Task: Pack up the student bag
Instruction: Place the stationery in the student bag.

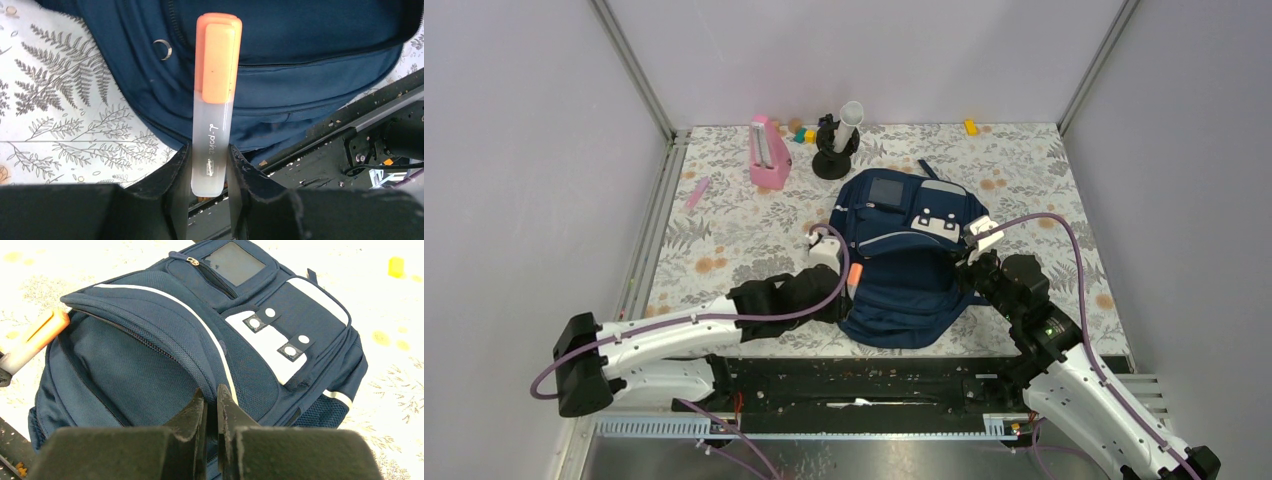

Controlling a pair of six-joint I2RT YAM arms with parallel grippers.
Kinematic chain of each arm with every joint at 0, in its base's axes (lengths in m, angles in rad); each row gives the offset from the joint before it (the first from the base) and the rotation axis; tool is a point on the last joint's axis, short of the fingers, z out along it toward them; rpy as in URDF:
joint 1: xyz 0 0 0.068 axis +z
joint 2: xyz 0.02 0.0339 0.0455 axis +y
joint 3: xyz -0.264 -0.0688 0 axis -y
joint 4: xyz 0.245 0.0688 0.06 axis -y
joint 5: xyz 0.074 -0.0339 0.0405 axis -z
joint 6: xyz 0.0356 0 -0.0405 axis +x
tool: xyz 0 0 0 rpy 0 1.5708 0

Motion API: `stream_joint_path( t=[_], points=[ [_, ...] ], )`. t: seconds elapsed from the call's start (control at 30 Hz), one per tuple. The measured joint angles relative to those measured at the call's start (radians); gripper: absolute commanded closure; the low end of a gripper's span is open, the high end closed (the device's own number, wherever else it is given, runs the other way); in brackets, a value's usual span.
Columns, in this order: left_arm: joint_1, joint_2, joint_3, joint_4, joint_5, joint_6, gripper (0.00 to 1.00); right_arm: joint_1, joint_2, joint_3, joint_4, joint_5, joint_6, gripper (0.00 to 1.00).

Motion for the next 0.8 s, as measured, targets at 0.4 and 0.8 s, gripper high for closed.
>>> stream_joint_path(
  t=[0.4, 0.8],
  points=[
    [-0.059, 0.208, 0.277, -0.067, -0.021, 0.286, 0.81, 0.000, 0.000, 0.000, 0.000, -0.001, 0.000, 1.00],
    [0.013, 0.478, 0.541, -0.127, 0.118, 0.758, 0.80, 0.000, -0.013, 0.000, -0.002, 0.000, 0.000, 1.00]
  ],
)
